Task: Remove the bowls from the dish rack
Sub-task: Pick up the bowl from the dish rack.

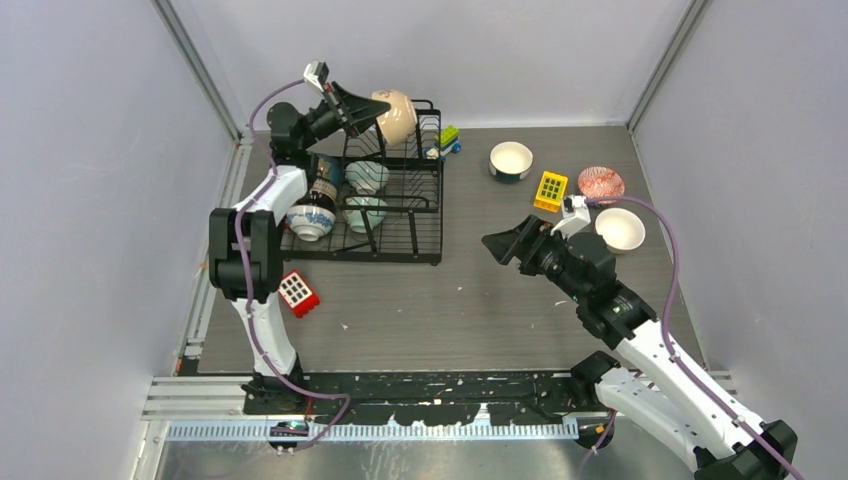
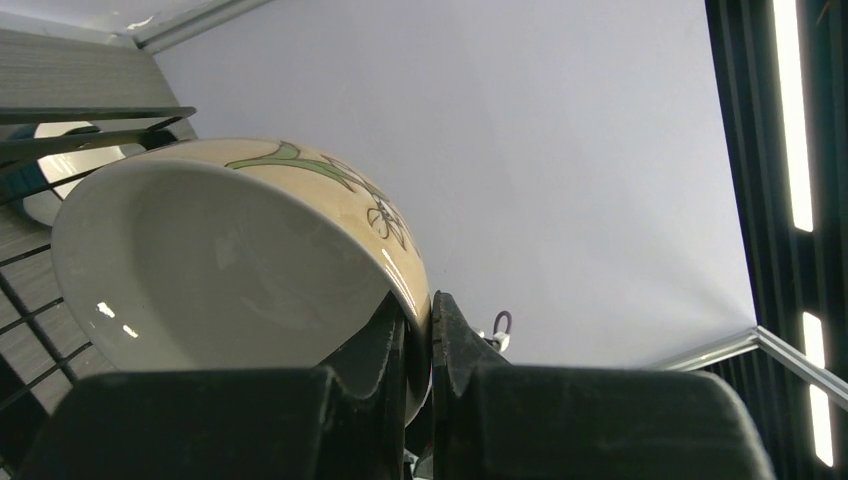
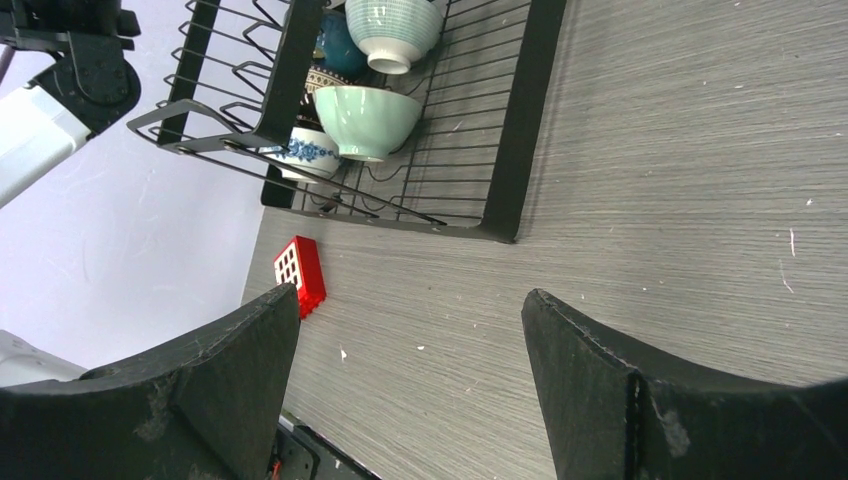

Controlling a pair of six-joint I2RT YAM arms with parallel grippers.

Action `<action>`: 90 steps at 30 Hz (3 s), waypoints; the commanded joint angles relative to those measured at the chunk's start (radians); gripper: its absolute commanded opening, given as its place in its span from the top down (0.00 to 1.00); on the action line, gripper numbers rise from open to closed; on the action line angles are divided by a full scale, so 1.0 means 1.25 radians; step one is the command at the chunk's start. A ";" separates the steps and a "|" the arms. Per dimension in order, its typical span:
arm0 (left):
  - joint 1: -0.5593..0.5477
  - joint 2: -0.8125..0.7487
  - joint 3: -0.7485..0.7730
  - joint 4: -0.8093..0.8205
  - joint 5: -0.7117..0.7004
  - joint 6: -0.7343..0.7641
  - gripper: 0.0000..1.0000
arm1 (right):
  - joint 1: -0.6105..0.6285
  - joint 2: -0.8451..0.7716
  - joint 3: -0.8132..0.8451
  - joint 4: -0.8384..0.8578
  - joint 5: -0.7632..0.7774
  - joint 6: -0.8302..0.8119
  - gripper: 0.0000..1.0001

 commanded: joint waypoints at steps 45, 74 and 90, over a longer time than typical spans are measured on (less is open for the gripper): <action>-0.252 -0.753 -0.122 -1.118 -0.228 1.029 1.00 | 0.002 -0.034 0.362 -0.274 0.123 -0.228 0.07; -0.930 -0.856 -0.220 -1.488 -0.806 1.609 1.00 | 0.237 0.501 0.891 -0.725 -0.059 -0.330 0.18; -1.212 -0.698 -0.252 -1.519 -1.027 1.727 1.00 | 0.359 0.549 0.966 -0.850 0.009 -0.374 0.18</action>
